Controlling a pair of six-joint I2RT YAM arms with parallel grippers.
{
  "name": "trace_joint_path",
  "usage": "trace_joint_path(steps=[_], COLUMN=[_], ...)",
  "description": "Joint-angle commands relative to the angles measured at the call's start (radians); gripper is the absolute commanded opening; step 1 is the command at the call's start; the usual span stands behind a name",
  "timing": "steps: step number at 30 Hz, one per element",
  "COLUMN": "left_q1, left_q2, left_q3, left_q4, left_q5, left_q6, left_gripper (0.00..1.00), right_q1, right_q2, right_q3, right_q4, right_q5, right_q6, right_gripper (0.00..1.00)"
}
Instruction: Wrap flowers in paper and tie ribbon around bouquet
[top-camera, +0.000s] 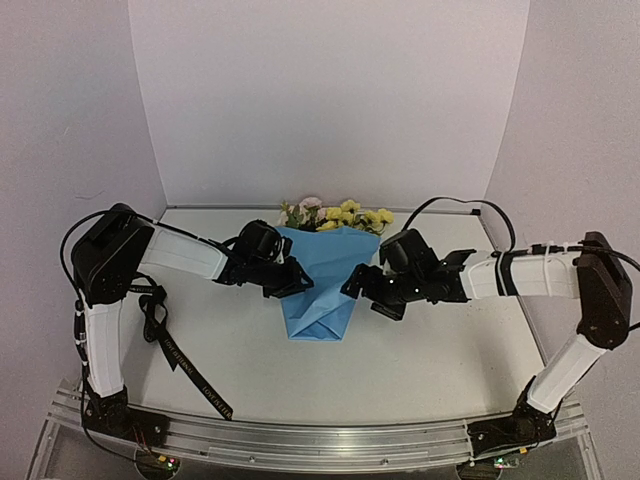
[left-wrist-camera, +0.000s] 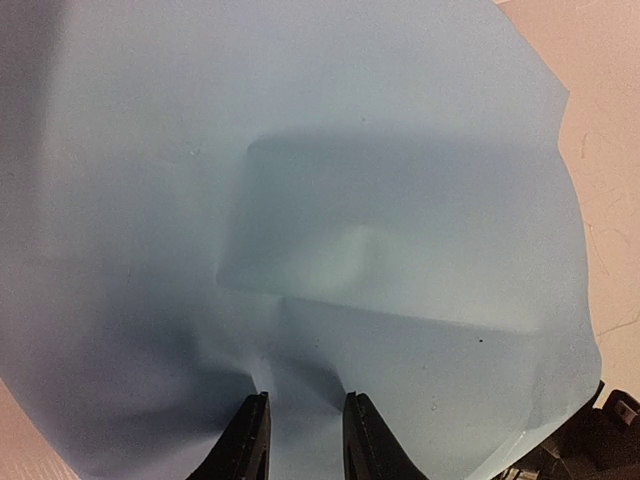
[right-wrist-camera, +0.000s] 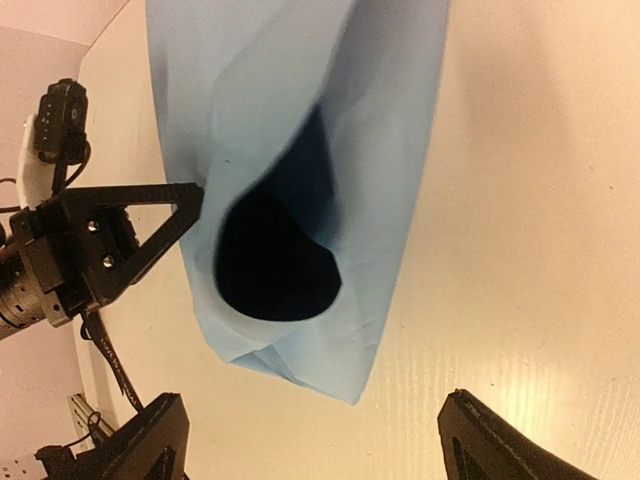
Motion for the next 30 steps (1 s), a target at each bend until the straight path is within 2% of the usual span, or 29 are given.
trace_joint_path(steps=[1,4,13,23,30], left_q1=[-0.005,-0.005,-0.005,-0.005,-0.006], left_q2=[-0.009,-0.014,-0.031,-0.066,-0.085], left_q3=[0.019,0.016,0.003,-0.017,-0.033], left_q4=[0.002,0.007,0.008,0.014,0.023], left_q5=[0.006,0.004,0.006,0.012,0.041], left_q6=[0.016,0.017,0.02,0.02,0.017], left_gripper=[0.27,0.27,0.27,0.27,0.27], right_q1=[-0.004,-0.006,-0.013,-0.022,-0.026], right_q2=[0.072,0.116,0.225,0.321,0.358], right_q3=[0.127,0.161,0.239,0.381,0.418], right_q4=[0.013,0.01,-0.007,-0.06,-0.096], right_q5=[-0.025,-0.04,-0.078,-0.086,-0.08], right_q6=[0.052,0.102,0.164,0.108,0.082], right_gripper=[0.9,0.88,0.71,0.58,0.55])
